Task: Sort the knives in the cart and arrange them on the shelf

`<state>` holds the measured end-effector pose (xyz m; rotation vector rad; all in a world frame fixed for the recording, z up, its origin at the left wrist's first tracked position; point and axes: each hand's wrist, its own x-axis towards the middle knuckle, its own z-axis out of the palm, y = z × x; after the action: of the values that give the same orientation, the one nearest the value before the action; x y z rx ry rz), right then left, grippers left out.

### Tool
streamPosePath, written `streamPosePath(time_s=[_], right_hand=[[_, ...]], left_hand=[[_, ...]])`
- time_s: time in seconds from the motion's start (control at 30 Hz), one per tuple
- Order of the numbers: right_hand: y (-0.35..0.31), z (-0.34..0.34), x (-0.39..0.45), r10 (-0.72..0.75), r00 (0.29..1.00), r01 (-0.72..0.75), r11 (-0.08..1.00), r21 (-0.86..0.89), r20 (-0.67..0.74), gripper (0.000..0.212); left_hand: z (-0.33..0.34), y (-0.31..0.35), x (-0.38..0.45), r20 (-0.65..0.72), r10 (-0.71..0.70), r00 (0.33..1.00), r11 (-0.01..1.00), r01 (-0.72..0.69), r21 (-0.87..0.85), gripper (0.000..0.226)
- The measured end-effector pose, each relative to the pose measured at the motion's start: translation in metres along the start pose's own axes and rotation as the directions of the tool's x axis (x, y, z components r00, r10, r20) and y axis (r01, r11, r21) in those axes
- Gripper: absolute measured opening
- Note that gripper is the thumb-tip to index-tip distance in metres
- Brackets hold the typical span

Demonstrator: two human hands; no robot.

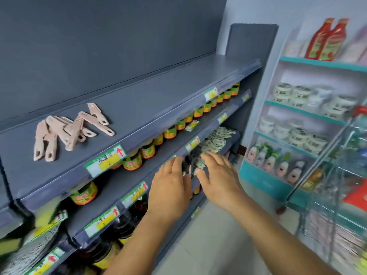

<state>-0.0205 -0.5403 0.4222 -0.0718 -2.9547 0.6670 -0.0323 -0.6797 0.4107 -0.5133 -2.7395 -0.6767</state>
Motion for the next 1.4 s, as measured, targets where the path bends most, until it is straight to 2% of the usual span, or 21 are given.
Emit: streamPosePath(time_s=[0.07,0.13,0.23,0.53,0.7,0.93,1.03,1.4], right_hand=[[0.030,0.000,-0.022,0.089,0.996,-0.089,0.996,-0.010,-0.024,0.070],[0.062,0.001,-0.044,0.200,0.980,-0.200,0.980,-0.016,-0.017,0.058],[0.107,0.003,-0.076,0.332,0.943,-0.332,0.943,-0.002,-0.024,0.049],[0.236,-0.009,-0.171,0.637,0.770,-0.633,0.770,0.082,-0.043,0.048],[0.323,-0.018,-0.213,0.709,0.705,-0.701,0.699,0.141,-0.014,0.047],[0.447,-0.021,-0.245,0.746,0.656,-0.753,0.638,0.160,0.116,0.046],[0.489,-0.020,-0.249,0.750,0.643,-0.766,0.622,0.164,0.158,0.045],[0.614,0.026,-0.229,0.743,0.621,-0.783,0.600,0.162,0.249,0.048]], left_hand=[[0.024,0.020,-0.007,0.102,0.039,0.994,0.999,-0.037,-0.021,0.049],[0.048,0.040,-0.014,0.239,0.074,0.968,0.997,-0.068,-0.032,0.053],[0.083,0.076,-0.026,0.364,0.117,0.924,0.993,-0.104,-0.056,0.057],[0.175,0.203,-0.061,0.560,0.305,0.770,0.952,-0.233,-0.199,0.056],[0.226,0.284,-0.075,0.629,0.329,0.705,0.944,-0.245,-0.220,0.054],[0.316,0.386,-0.098,0.748,0.292,0.596,0.955,-0.227,-0.192,0.052],[0.355,0.413,-0.103,0.786,0.241,0.570,0.969,-0.189,-0.159,0.052],[0.498,0.420,-0.090,0.843,-0.036,0.537,0.999,-0.013,0.052,0.058]])
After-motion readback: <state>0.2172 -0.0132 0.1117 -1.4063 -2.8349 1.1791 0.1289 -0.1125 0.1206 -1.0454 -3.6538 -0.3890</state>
